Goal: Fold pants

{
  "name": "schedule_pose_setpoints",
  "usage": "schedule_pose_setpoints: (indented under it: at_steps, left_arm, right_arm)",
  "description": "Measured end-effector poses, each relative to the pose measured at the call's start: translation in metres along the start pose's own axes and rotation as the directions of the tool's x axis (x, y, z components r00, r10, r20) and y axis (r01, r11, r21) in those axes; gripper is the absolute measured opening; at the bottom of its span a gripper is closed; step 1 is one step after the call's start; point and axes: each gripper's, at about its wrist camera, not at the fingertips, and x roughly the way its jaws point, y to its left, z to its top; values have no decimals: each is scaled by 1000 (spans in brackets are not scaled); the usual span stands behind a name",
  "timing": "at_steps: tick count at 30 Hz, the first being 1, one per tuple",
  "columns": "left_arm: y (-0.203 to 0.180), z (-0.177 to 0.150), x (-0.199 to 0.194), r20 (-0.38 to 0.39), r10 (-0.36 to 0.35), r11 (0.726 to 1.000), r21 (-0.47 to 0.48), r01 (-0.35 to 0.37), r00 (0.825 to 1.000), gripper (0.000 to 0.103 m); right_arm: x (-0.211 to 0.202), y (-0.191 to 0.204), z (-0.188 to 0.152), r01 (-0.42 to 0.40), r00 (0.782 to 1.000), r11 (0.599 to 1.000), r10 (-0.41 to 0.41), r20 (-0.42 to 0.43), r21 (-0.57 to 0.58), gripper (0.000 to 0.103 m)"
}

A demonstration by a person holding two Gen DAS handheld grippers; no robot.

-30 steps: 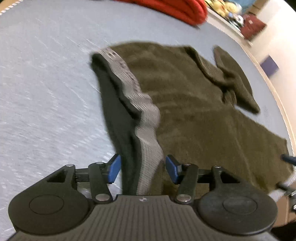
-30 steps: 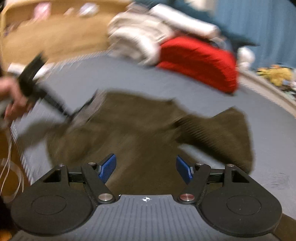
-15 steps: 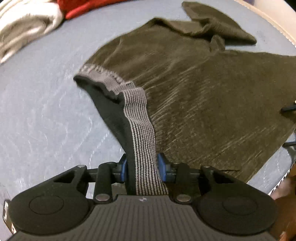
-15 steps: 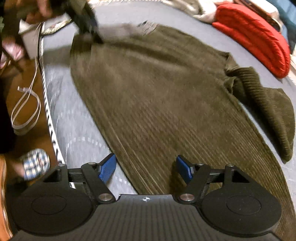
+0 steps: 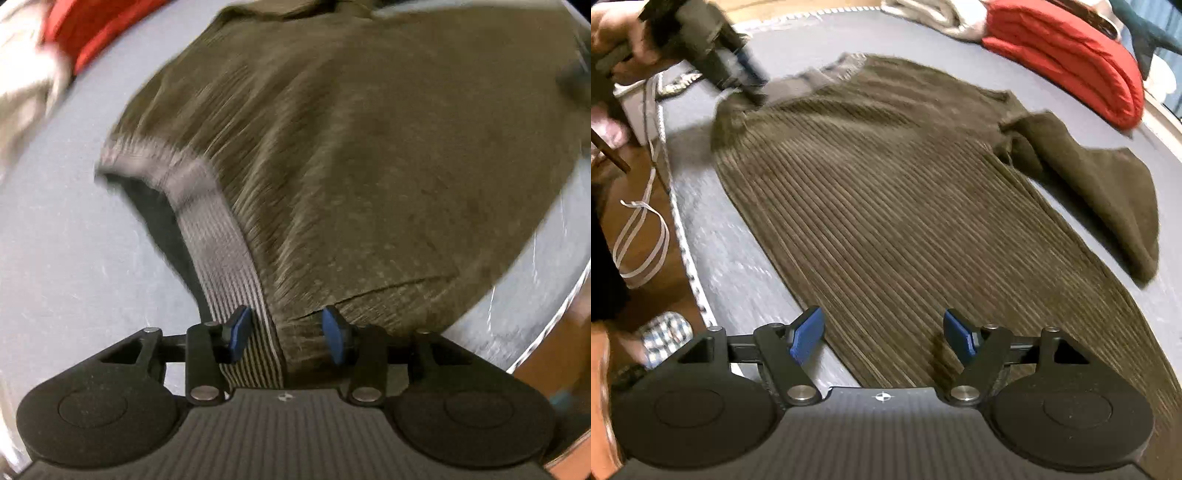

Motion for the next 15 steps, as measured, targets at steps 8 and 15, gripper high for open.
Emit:
schedule_pose_setpoints:
  at_steps: [8, 15]
  left_arm:
    - [-19, 56, -70, 152, 119, 983, -155, -95, 981, 54]
    - [-66, 109, -153, 481, 185, 958, -283, -48, 857, 70]
  right_arm:
    - [-8, -28, -8, 21, 1000, 994, -22, 14, 109, 75]
    - [16, -57, -17, 54, 996, 976, -37, -85, 209, 87]
